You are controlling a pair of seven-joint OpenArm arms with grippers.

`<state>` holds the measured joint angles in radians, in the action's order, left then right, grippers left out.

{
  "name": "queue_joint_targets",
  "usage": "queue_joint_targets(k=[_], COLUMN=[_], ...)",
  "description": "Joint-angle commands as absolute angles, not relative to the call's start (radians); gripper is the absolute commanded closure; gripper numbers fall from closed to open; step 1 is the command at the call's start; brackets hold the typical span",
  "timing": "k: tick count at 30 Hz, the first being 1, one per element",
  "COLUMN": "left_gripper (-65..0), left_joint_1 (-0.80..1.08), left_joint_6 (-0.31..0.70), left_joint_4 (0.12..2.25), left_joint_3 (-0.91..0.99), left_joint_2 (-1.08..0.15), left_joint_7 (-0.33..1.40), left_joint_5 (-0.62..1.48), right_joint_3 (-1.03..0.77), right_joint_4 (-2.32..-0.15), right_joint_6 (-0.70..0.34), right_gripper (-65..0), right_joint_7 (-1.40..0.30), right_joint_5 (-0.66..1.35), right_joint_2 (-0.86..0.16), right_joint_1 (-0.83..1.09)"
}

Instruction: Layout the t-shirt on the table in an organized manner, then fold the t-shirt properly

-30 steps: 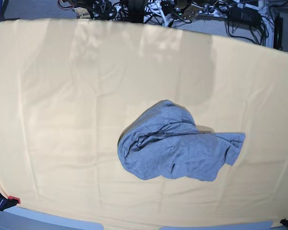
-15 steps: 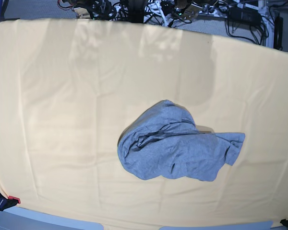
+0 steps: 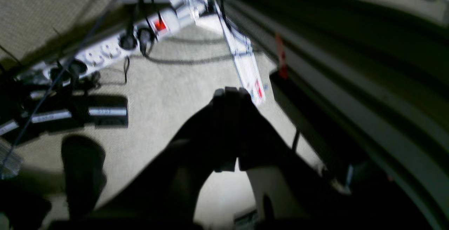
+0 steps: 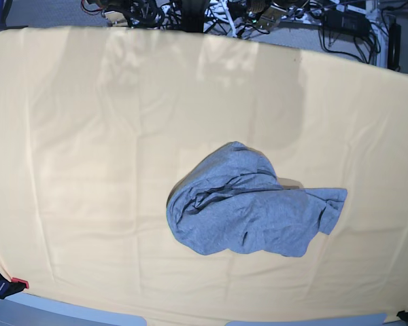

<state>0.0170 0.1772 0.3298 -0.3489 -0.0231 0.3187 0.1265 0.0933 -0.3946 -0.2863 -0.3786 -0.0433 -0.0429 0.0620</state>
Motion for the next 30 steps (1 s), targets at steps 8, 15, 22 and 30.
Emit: queue_joint_targets(k=[8, 15, 22, 30], left_gripper=[0.0, 0.0, 0.0, 0.0], left_joint_1=[0.138, 0.300, 0.480, 0.752], left_joint_6=[0.187, 0.202, 0.225, 0.224], left_joint_4=[0.532, 0.737, 1.057, 1.489], left_joint_3=[-0.352, -0.352, -0.352, -0.342], left_joint_2=[-0.022, -0.062, -0.184, -0.388], left_joint_7=[0.458, 0.550, 0.651, 0.706], left_joint_5=[0.131, 0.132, 0.213, 0.249], right_joint_3=[0.094, 0.094, 0.094, 0.090], right_joint_4=[-0.593, -0.871, -1.223, -1.625], right_joint_6=[-0.387, -0.490, -0.505, -0.377], right_gripper=[0.0, 0.0, 0.0, 0.0], right_joint_7=[-0.484, -0.484, -0.537, -0.598], right_joint_5=[-0.049, 0.077, 0.135, 0.134], right_joint_2=[-0.106, -0.189, -0.286, -0.370], right_joint_1=[0.200, 0.425, 0.672, 0.968])
